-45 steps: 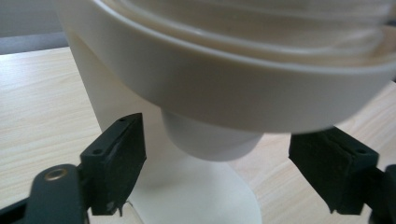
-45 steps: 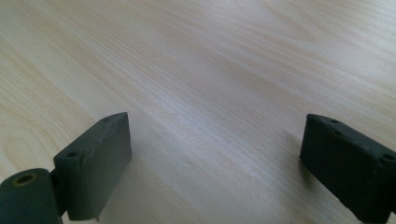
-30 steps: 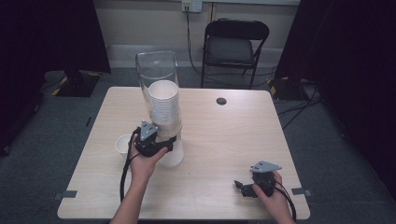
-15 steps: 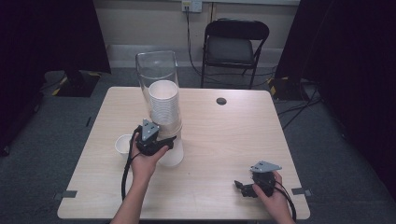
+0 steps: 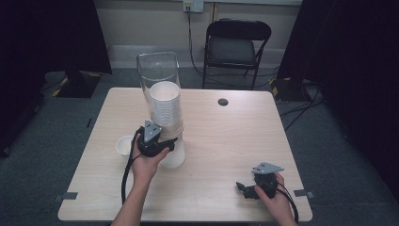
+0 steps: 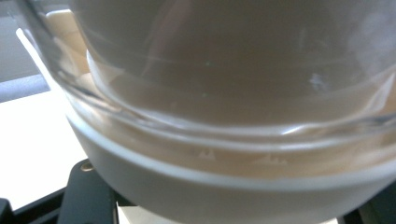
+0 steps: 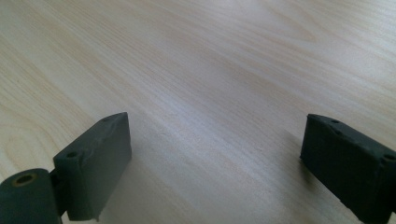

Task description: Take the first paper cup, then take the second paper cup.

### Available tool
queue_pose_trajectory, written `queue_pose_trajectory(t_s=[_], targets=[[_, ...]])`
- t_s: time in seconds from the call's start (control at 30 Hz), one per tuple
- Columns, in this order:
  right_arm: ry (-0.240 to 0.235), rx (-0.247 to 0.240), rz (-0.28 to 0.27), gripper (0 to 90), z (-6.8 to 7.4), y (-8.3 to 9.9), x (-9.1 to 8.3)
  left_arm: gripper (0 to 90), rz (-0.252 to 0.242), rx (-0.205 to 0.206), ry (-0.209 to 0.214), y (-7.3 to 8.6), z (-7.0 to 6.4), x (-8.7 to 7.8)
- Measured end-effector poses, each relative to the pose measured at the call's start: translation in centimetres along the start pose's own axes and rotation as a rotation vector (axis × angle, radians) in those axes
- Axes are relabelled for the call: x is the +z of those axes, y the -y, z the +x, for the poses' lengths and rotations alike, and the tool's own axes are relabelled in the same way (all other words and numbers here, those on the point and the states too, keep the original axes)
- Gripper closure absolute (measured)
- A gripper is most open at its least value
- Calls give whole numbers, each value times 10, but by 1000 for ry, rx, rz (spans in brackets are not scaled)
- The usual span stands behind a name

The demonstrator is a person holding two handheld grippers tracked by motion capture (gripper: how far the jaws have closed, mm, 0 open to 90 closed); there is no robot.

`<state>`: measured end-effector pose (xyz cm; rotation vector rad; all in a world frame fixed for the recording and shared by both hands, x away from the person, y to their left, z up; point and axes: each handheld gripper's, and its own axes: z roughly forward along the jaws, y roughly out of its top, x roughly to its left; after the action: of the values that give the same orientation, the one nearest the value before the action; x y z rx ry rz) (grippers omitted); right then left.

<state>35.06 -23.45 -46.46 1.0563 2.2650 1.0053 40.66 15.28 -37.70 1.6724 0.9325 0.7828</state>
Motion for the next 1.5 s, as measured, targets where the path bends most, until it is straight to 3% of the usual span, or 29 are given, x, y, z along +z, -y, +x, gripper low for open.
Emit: queue_pose_trajectory(t_s=[0.07,0.13,0.4,0.43,0.53,0.7,0.93,1.33,1.5], targets=[[0,0,0,78,0,0,0,331,17,27,-2,1,2,-1],[0,0,-1,78,0,0,0,331,-11,10,-2,2,1,0],[0,0,-1,78,0,0,0,332,-18,18,-2,3,1,0],[0,0,-1,78,0,0,0,333,-24,0,-1,4,-1,0],[-6,-8,-2,76,-1,0,0,334,0,30,-8,3,0,-1],[-6,-8,-2,77,-1,0,1,339,-26,18,-18,7,-4,-1],[-5,-9,-1,77,-1,0,0,342,4,73,-44,7,-5,-3],[-5,-9,-1,77,-1,0,0,344,-13,54,-62,10,-8,-3],[-6,-7,-2,77,-1,0,1,345,2,73,-58,9,-7,-4]])
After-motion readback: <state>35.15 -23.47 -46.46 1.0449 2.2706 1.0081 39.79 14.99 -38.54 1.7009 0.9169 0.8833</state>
